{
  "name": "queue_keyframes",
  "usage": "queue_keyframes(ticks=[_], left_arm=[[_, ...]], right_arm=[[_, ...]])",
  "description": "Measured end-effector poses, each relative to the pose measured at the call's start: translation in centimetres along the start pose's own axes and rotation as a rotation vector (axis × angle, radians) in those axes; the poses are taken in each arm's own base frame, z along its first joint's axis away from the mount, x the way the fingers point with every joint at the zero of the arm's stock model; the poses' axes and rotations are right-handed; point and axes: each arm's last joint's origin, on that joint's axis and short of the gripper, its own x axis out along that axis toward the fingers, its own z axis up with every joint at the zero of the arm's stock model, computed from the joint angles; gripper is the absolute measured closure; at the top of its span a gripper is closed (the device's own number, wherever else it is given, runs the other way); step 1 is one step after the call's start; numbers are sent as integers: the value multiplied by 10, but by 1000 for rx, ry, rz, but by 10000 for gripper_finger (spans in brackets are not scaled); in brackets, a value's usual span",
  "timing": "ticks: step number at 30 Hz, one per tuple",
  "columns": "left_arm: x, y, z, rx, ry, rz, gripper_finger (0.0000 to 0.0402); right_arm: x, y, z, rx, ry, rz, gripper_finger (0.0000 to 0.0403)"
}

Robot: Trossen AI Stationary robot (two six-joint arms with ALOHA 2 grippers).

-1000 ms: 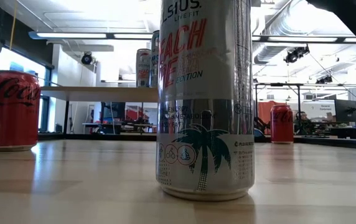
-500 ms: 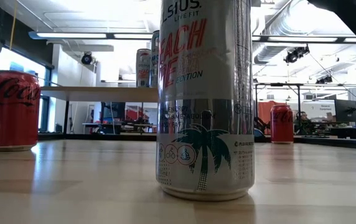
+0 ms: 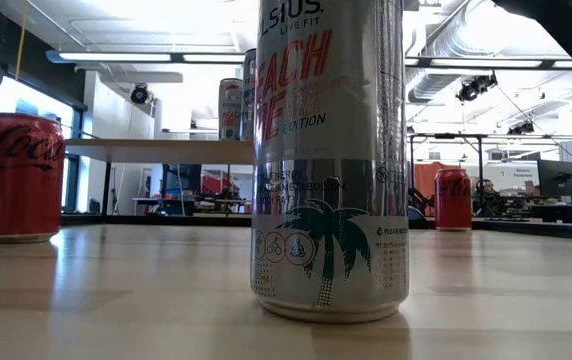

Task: Place canned beverage on shelf
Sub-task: Put the left pink soda can on the shelf aligned with the other pink soda can

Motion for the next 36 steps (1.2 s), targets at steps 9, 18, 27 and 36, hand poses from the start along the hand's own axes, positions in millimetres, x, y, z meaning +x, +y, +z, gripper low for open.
queue_keyframes(ticks=[9,18,27,36], left_arm=[[3,0,-2,0,18,0,163],[2,4,-1,39,50,38,163],[-2,22,12,115,85,155,164],[11,33,-24,126,404,-20,164]], right_arm=[[0,0,0,-5,-5,7,150],[-1,-9,6,-88,-4,32,86],[-17,-41,26,-69,49,206,54],[-45,-106,49,-4,124,578,54]])
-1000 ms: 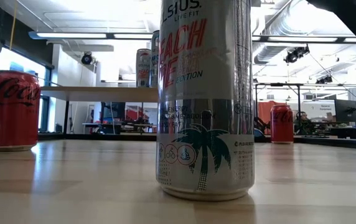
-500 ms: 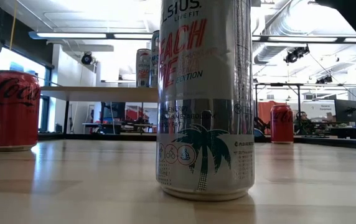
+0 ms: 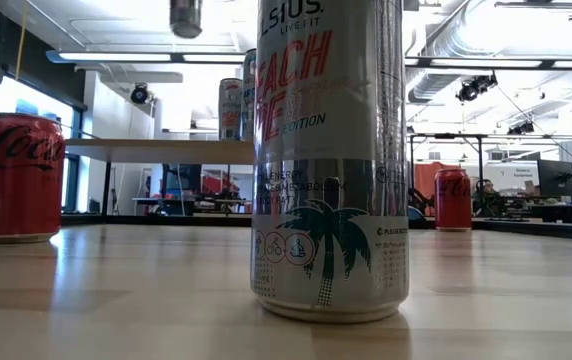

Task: Place canned beverage on shelf
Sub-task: Put the left pink soda can on the shelf aligned with the other pink soda can

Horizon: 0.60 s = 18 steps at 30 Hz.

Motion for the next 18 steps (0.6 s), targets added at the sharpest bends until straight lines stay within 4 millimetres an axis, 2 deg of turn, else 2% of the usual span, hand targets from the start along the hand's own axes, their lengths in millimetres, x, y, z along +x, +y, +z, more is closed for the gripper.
queue_keyframes(ticks=[4,8,14,18], left_arm=[[10,-5,-14,4,38,-146,164],[14,-7,-30,-3,16,-143,164],[28,-12,-61,1,-52,-297,164],[41,-7,-80,-4,-47,-359,164]], right_arm=[[-28,-20,6,50,27,19,54],[-52,-37,12,125,36,-4,54],[-66,-46,14,163,44,-54,54],[-66,-48,15,165,46,-86,54]])
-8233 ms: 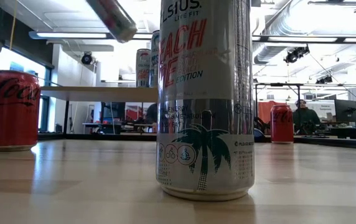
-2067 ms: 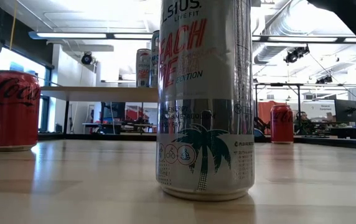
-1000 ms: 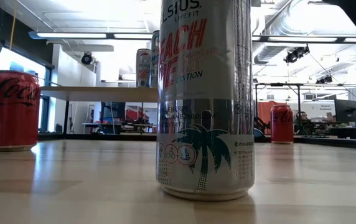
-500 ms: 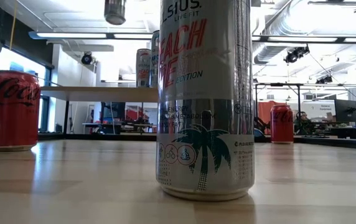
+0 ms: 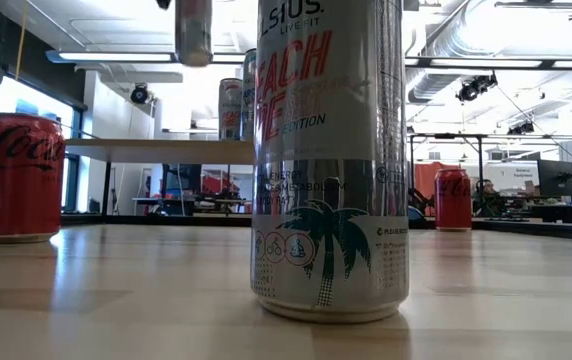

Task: Place canned beverage on shelf
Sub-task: Put the left pink soda can on the shelf aligned with the other pink soda can

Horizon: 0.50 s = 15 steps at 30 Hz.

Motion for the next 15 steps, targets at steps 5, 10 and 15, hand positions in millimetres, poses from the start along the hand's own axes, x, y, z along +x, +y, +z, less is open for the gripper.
queue_keyframes(ticks=[5,10,15], left_arm=[[14,15,-23,21,50,5,164],[20,33,-36,30,55,-77,164],[40,54,-45,37,48,-119,163]], right_arm=[[2,-3,-1,32,6,-22,54],[3,-5,-3,45,21,-35,54],[6,-4,-5,37,42,-51,54]])
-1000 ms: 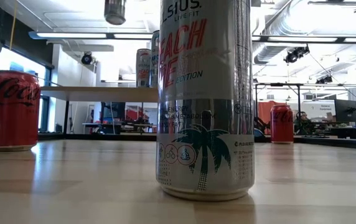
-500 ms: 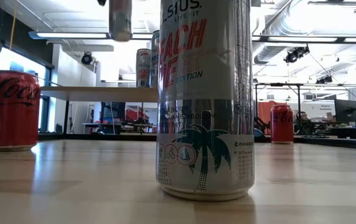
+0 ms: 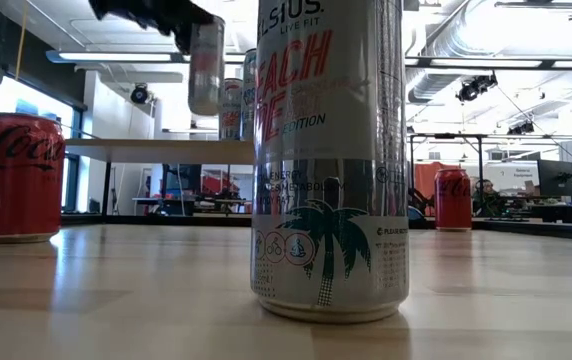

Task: Place canned beverage on shelf
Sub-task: Put the left pink soda can on the shelf aligned with the other pink soda can

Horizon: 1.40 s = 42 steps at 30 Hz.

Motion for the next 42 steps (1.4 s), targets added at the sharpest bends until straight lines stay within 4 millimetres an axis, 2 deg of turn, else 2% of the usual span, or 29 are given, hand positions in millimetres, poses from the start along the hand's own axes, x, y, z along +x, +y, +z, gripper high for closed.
queue_keyframes(ticks=[3,12,19,25,31,35,42], left_arm=[[4,9,-2,62,-4,14,163],[16,23,-15,77,79,81,163],[16,29,-14,82,95,185,163],[16,29,-13,52,74,173,163],[23,30,-27,-3,30,118,163],[22,30,-23,38,8,130,162],[20,33,-25,-13,15,158,162]], right_arm=[[1,-1,-1,24,11,-6,54],[1,-3,-7,59,68,-17,54],[3,-6,-8,70,71,-39,54],[3,-7,-8,75,71,-43,54],[2,-6,-9,87,84,-40,54],[2,-5,-9,87,87,-36,54],[2,-5,-9,84,87,-36,54]])
